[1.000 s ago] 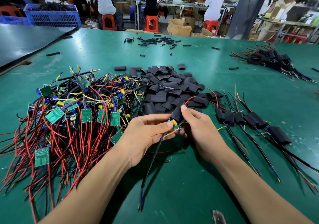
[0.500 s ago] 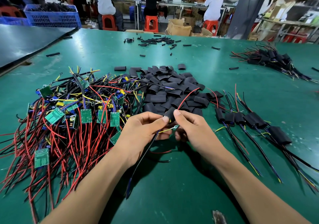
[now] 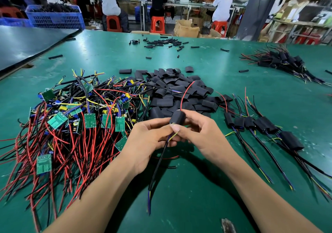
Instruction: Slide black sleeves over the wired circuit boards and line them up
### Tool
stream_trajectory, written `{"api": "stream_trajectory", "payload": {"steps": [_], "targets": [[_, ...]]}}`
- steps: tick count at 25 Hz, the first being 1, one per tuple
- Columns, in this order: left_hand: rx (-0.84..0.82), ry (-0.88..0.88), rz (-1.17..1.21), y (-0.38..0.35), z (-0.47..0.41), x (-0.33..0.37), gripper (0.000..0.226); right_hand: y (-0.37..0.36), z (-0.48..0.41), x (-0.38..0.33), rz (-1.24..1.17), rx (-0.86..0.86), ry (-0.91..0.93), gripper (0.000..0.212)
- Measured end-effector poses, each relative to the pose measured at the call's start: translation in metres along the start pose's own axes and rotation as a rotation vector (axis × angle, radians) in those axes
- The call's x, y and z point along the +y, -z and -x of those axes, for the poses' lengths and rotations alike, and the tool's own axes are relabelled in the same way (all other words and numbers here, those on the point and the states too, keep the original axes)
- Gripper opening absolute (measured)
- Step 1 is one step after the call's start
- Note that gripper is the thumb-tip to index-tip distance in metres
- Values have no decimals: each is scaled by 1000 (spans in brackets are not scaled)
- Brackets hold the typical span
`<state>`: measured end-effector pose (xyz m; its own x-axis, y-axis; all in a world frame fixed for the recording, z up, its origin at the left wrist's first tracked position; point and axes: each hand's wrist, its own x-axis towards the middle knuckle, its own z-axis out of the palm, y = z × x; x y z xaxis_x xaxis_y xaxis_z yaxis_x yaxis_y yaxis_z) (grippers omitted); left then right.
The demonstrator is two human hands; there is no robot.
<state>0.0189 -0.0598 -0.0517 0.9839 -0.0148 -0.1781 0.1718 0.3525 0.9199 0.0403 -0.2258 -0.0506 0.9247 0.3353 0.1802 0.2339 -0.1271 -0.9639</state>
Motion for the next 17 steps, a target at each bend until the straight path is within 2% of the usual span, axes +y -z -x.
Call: {"api": "stream_trajectory", "payload": {"steps": [2,5,8,11,14,17], "targets": [[2,-15,-12,0,0,1,18,1,0,1,-23,-18,22,19],[5,-30,9,0,1,2,28,-1,0,2,-28,-17,51,17],[-6,-34,12,1,1,2,25,0,-1,2,-21,-1,63,18],[-43,-43,23,0,1,2,42,2,-1,2,27,18,41,30],[-160,-42,46,1,0,4,52,8,-2,2,56,28,-39,48],[-192,-56,43,0,2,5,50,10,-1,-2,8,-59,-30,35]]}}
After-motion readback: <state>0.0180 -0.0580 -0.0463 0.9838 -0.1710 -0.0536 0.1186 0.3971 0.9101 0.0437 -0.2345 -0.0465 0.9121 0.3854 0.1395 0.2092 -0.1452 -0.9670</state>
